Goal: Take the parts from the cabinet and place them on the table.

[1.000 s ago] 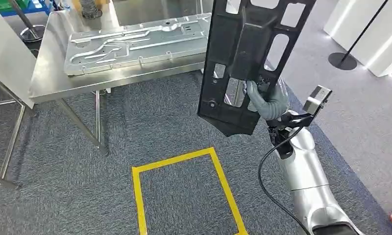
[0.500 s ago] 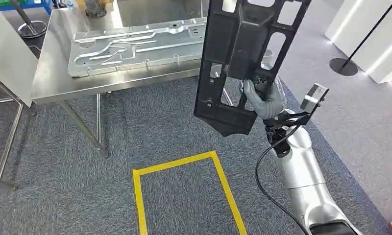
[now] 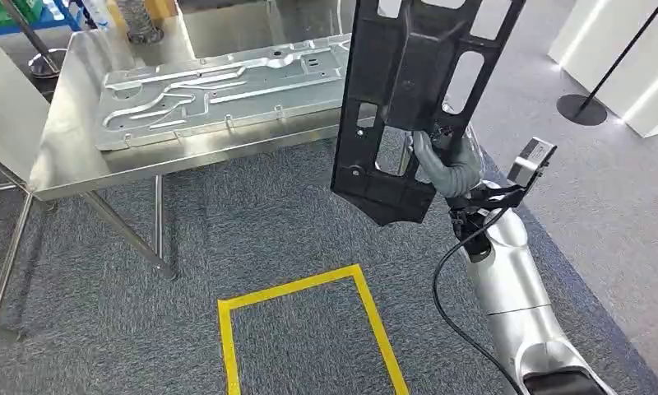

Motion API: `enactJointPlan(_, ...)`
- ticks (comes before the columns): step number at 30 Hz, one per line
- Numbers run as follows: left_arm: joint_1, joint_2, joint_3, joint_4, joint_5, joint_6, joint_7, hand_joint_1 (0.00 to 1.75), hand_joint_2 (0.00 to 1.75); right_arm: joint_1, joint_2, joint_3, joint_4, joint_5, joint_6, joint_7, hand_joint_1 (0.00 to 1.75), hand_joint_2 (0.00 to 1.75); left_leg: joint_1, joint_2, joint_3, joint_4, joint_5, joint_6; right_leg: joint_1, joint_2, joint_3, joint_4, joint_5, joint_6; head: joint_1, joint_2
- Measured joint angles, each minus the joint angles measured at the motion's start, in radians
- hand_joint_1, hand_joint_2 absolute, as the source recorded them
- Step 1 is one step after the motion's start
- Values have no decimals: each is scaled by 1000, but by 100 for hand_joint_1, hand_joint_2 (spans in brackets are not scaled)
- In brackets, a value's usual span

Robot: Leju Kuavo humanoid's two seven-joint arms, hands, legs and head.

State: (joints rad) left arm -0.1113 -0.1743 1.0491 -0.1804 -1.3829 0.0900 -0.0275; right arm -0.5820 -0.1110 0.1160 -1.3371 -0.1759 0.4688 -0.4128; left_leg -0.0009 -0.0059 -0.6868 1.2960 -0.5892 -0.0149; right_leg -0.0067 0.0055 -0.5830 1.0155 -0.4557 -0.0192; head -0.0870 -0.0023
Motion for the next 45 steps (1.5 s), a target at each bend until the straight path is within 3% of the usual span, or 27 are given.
enactJointPlan(3, 5, 0, 0, 0, -3, 0, 3, 0, 175, 0, -2, 0, 0, 0, 0, 0, 175, 175, -9, 4, 70, -238, 181, 26, 1, 1, 36, -2, -25, 3, 0, 0)
enactJointPlan(5, 10, 2, 0, 0, -3, 0, 4, 0, 175, 1, -2, 0, 4, 0, 0, -1, 175, 175, -26, 12, 67, -279, 161, 34, -2, 2, 35, -11, -25, 11, 0, 0)
enactJointPlan(8, 11, 2, 0, 0, -2, 0, 3, 0, 175, 5, -2, 0, 6, 2, 1, 1, 175, 175, -25, 7, 85, -304, 169, 54, 1, -2, 44, -5, -23, 28, 0, 0)
enactJointPlan(10, 11, 1, 0, 0, -3, 0, 3, 0, 175, 1, -2, 0, 6, 0, 1, -1, 175, 175, -17, 6, 119, -327, 172, 56, 0, -2, 33, 32, -46, 34, 0, 0)
enactJointPlan(11, 11, 1, 0, 0, -3, 0, 3, 0, 175, -4, 3, 0, 6, 0, 1, -2, 175, 175, -17, 7, 124, -327, 169, 60, 0, -2, 3, 83, -68, 38, 0, 0)
enactJointPlan(13, 12, 0, 0, 0, -3, 0, 3, 0, 175, -1, 6, 0, 8, -1, 1, -2, 175, 175, -17, 7, 134, -327, 158, 59, -3, -2, -96, 234, -121, 47, 0, 0)
enactJointPlan(14, 14, 0, 0, 0, -3, 0, 3, 0, 175, 3, 6, 0, 10, -1, 1, -2, 175, 175, -17, 7, 139, -327, 152, 59, -5, -2, -134, 278, -130, 50, 0, 0)
enactJointPlan(15, 16, -1, 0, 0, -3, 0, 3, 0, 175, 5, 6, 0, 13, -1, 1, -2, 175, 175, -16, 6, 147, -326, 145, 57, -9, -2, -153, 280, -115, 56, 0, 0)
enactJointPlan(16, 18, -1, 0, 0, -3, 0, 3, 0, 175, 6, 6, 0, 15, -1, 1, -2, 175, 175, -15, 4, 157, -325, 137, 55, -14, -3, -148, 237, -73, 60, 0, 0)
enactJointPlan(18, 19, -2, 0, 0, -3, -1, 3, 0, 175, 5, 6, 0, 14, -1, 1, -2, 175, 175, -12, 3, 181, -319, 115, 47, -24, -3, -93, 71, 51, 69, 0, 0)
enactJointPlan(19, 20, -1, 0, 0, -3, -1, 3, 0, 175, 5, 6, 0, 16, -1, 1, -2, 175, 175, -12, 3, 181, -317, 104, 39, -29, -3, -78, 9, 85, 71, 0, 0)
enactJointPlan(20, 17, -1, 0, 0, -3, -1, 3, 0, 175, 4, 7, 0, 18, -1, 1, -3, 175, 175, -14, 1, 185, -307, 97, 32, -19, -4, -79, -1, 41, 58, 1, 0)
enactJointPlan(21, 17, -1, 0, 0, -3, -1, 3, 0, 175, 5, 7, 0, 18, -1, 1, -2, 175, 175, -14, 1, 181, -309, 91, 25, -15, -5, -77, 7, 54, 43, 0, 0)
enactJointPlan(24, 18, -2, 0, 0, -3, -1, 3, 0, 175, 2, 5, 0, 16, -2, 1, -2, 175, 175, -10, 2, 192, -294, 78, 10, -17, 1, -63, 7, 51, 21, 0, 0)
enactJointPlan(26, 17, -2, 0, 0, -3, -1, 3, 0, 175, -3, -7, 0, 15, -3, 2, -3, 175, 175, -6, 3, 141, -191, 63, 2, -14, 0, -47, 4, 40, 9, 0, 0)
enactJointPlan(28, 13, -2, 1, 0, -1, -1, 0, 0, 175, -4, -13, 0, 16, -3, 2, -3, 175, 175, -5, 3, 44, -33, 3, -4, -10, -1, -33, 4, 28, 5, 0, 0)
enactJointPlan(29, 7, -1, 1, 0, 0, -3, 0, 0, 175, -3, -14, 0, 16, -3, 2, -3, 175, 175, -7, 3, 10, 16, -21, -2, -8, -1, -25, 4, 21, 3, 0, 0)
enactJointPlan(30, 2, -1, 1, 0, 0, -3, 0, 0, 175, -2, -14, 0, 16, -3, 2, -2, 175, 175, -7, 2, -6, 29, -22, 2, -5, -1, -17, 4, 15, 2, 0, 0)
enactJointPlan(31, 1, -1, 1, 0, 0, -3, 0, 0, 175, -3, -14, 0, 16, -2, 2, -2, 175, 175, -8, 2, -1, -4, 8, 8, -2, 0, -6, 4, 7, 0, 0, 0)
enactJointPlan(34, 6, -1, 1, 0, -2, -2, 4, 0, 175, -3, -16, 0, 16, -2, 1, -3, 175, 175, -28, 9, 81, -250, 180, 46, 2, 1, 19, 1, -8, 0, 0, 0)
enactJointPlan(36, 8, 2, 1, 0, -2, -2, 5, 0, 175, -1, -16, 0, 16, -3, 1, -3, 175, 175, -37, 11, 92, -289, 130, 60, 2, 4, 19, -4, -11, 11, 0, 0)
enactJointPlan(38, 13, 3, 1, 0, 0, -2, 4, 0, 175, 1, -17, 0, 16, -3, 1, 0, 175, 175, -37, 9, 101, -312, 161, 69, 2, -1, 21, 10, 9, 23, 0, 0)
enactJointPlan(39, 13, 2, 1, 0, 0, -3, 3, 0, 175, -1, -17, 0, 13, -3, 1, 1, 175, 175, -29, 6, 125, -326, 167, 75, 4, -2, 25, 9, 8, 27, 0, 0)
enactJointPlan(40, 14, 0, 1, 0, 0, -3, 3, 0, 175, -4, -17, 0, 13, -3, 1, 1, 175, 175, -26, 8, 138, -338, 174, 65, 1, -2, 26, 20, -6, 28, 0, 0)
enactJointPlan(41, 14, -1, 1, 0, 0, -3, 3, 0, 175, -12, -15, 0, 13, -3, 1, 0, 175, 175, -26, 8, 142, -339, 174, 66, 0, -1, 10, 49, -26, 33, 0, 0)
enactJointPlan(44, 15, -1, 1, 0, 0, -3, 3, 0, 175, -11, -6, 0, 13, -3, 2, 0, 175, 175, -25, 8, 145, -338, 164, 68, -5, -1, -116, 251, -119, 49, 0, 0)
enactJointPlan(45, 18, -2, 1, 0, 0, -3, 3, 0, 175, -7, -6, 0, 13, -3, 1, 2, 175, 175, -24, 6, 147, -336, 160, 65, -9, -1, -148, 288, -120, 55, 0, 0)
